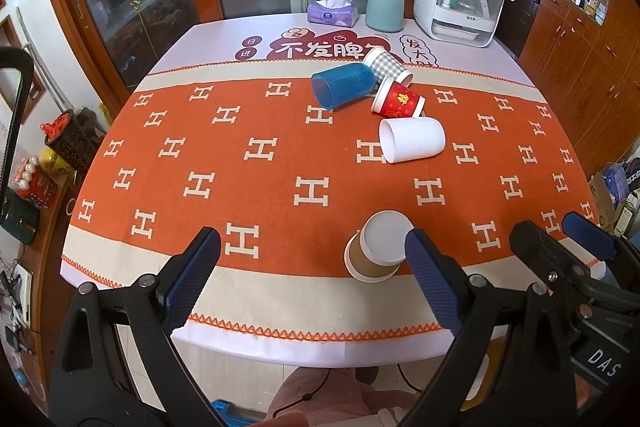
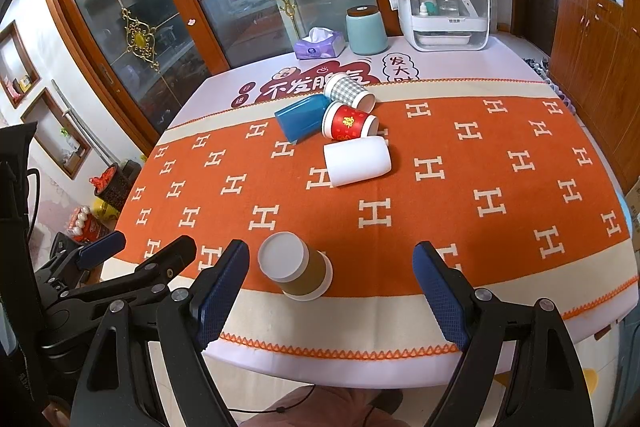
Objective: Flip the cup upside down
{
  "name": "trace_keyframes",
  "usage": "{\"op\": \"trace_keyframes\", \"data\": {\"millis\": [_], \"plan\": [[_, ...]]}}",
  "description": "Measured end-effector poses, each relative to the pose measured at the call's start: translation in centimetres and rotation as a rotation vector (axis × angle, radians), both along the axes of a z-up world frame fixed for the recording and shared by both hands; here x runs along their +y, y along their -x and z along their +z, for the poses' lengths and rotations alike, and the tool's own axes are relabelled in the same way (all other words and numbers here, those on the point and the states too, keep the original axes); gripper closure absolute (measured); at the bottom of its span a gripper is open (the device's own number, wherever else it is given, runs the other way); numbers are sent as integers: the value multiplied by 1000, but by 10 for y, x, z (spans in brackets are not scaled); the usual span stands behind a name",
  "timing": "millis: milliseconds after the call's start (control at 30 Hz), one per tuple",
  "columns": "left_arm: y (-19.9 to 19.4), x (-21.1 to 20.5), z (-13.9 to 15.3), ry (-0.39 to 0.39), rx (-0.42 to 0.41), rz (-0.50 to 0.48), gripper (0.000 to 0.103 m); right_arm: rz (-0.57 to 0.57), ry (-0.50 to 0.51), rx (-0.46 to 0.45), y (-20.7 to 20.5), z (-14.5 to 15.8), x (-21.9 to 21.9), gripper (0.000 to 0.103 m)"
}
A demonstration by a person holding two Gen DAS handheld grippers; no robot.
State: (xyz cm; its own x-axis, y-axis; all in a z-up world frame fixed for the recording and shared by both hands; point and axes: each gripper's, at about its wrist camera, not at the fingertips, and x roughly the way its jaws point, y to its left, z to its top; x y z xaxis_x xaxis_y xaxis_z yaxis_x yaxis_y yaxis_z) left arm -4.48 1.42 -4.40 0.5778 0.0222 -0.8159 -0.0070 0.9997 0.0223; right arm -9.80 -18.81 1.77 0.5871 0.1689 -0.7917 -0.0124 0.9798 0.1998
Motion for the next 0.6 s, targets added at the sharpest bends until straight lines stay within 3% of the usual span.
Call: {"op": "trace_keyframes", "data": {"millis": [600], "plan": [[0, -4, -7, -5, 19, 5, 11, 4, -11, 16, 0, -12, 4, 18]]}}
